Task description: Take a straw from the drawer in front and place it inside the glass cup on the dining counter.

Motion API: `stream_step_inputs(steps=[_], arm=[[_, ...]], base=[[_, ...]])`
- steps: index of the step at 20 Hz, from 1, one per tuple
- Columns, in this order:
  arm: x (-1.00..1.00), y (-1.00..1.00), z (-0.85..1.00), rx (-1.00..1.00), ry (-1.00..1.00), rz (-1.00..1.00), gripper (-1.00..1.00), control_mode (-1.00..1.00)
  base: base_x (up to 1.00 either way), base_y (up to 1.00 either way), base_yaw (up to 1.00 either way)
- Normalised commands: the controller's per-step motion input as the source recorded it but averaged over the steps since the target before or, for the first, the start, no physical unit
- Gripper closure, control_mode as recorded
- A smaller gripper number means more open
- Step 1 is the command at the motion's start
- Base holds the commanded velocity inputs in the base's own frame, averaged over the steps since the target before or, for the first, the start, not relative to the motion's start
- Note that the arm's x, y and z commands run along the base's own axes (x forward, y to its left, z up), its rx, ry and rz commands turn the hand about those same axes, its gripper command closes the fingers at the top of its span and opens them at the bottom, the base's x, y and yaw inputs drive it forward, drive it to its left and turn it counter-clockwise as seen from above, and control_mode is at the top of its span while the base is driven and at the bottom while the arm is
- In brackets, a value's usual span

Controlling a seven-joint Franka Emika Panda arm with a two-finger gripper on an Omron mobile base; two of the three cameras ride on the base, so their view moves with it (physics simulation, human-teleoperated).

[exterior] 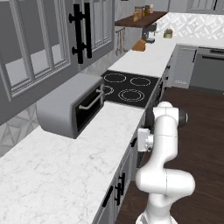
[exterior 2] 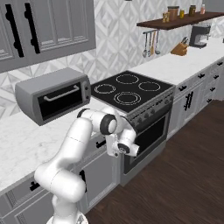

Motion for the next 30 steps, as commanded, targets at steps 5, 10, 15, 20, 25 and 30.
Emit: stream_step_inputs(steps=[5, 10, 15, 20, 25, 30], arm=[[-0.67, -0.36, 0.00, 0.00, -0.07, 0.03, 1.00, -1.00], [-0.86, -0.52, 0.00, 0.02, -0.08, 0.08, 1.00, -1.00], [-0.94, -0.54, 0.00, 0.05, -0.07, 0.08, 1.00, -1.00], [-1.00, -0.51, 0.00, 0.09, -0.05, 0.02, 1.00, -1.00], [-0.76, -0.30, -0.12, 0.06, 0.00, 0.00, -1.00, -1.00], [-0.01, -0.01, -0.03, 0.00, 0.07, -0.01, -1.00, -1.00]], base=[[0.00, 0.00, 0.00], [0.00, 0.00, 0.00], [0.00, 0.00, 0.00], [0.00, 0.00, 0.00], [0.00, 0.00, 0.00], [0.00, 0.00, 0.00]])
